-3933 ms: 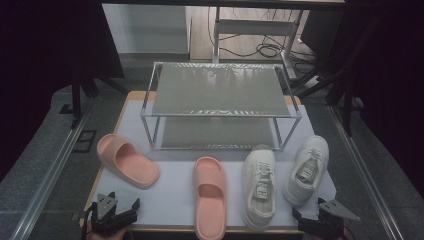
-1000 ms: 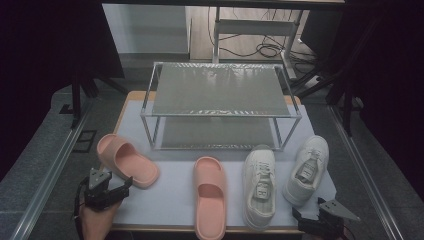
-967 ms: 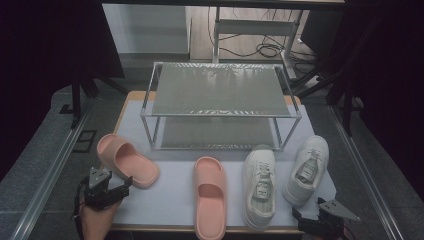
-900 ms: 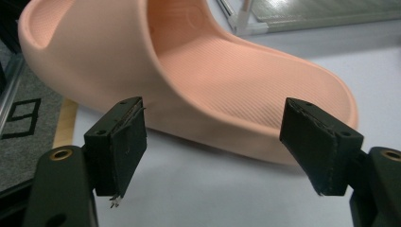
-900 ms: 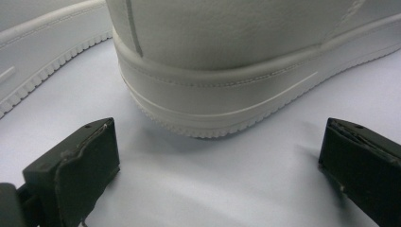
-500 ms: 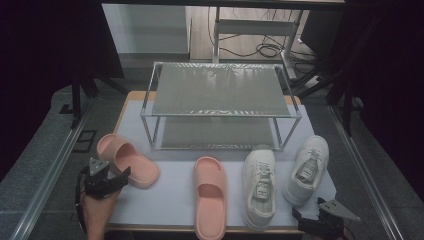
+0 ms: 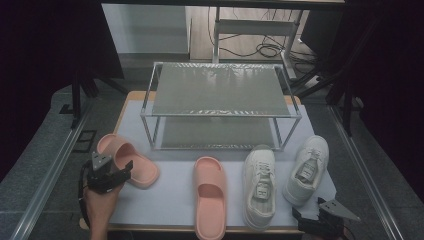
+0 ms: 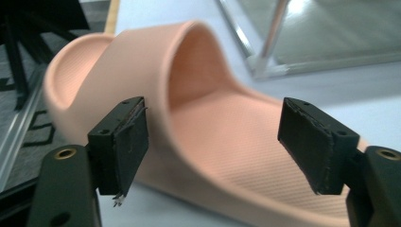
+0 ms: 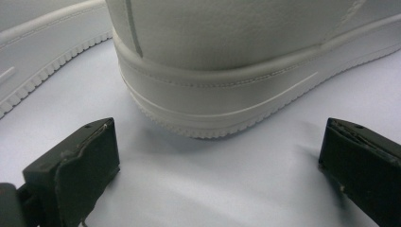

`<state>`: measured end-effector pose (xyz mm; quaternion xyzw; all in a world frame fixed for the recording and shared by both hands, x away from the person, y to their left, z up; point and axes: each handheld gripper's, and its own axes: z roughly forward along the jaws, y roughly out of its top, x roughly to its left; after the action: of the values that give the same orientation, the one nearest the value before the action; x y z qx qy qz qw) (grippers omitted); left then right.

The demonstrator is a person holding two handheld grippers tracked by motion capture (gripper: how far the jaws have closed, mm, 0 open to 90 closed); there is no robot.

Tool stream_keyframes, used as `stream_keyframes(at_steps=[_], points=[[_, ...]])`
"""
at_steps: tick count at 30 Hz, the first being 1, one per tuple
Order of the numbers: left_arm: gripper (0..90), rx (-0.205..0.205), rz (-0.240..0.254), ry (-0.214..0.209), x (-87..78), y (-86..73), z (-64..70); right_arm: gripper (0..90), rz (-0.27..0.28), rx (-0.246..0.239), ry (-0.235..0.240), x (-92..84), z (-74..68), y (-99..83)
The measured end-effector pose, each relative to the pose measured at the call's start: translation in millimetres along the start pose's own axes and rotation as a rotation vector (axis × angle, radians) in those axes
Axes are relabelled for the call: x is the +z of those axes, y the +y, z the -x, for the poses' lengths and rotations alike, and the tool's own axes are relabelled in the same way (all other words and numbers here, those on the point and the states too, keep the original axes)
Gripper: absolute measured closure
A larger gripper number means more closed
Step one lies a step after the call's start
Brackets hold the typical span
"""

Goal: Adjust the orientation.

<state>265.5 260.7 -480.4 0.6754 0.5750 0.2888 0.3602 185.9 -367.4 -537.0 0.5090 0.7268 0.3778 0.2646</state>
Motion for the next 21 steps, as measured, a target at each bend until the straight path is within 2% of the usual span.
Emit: stream_keyframes(at_steps=[7, 10, 12, 17, 19, 21], points=[[25.4, 0.035, 0.008, 0.027, 1.7, 6.7, 10.3, 0.0, 0.000, 0.000, 0.000, 0.0, 0.0, 0.0], [28.5, 0.040, 0.018, 0.003, 0.0, 8.0, 13.5, 0.0, 0.000, 0.000, 0.000, 0.0, 0.0, 0.0], [28.3, 0.048, 0.017, 0.010, -0.2, 10.3, 14.8, 0.0, 0.001, 0.000, 0.000, 0.1, 0.1, 0.0], [27.8, 0.043, 0.001, 0.034, 2.6, 15.8, 9.9, 0.0, 0.000, 0.000, 0.000, 0.0, 0.1, 0.0], [31.4, 0.017, 0.013, 0.031, 2.5, 16.9, 1.1, 0.0, 0.000, 0.000, 0.001, 0.1, 0.1, 0.0], [29.1, 0.010, 0.009, 0.045, 2.2, 17.1, -0.4, 0.0, 0.000, 0.000, 0.001, 0.0, 0.1, 0.0]])
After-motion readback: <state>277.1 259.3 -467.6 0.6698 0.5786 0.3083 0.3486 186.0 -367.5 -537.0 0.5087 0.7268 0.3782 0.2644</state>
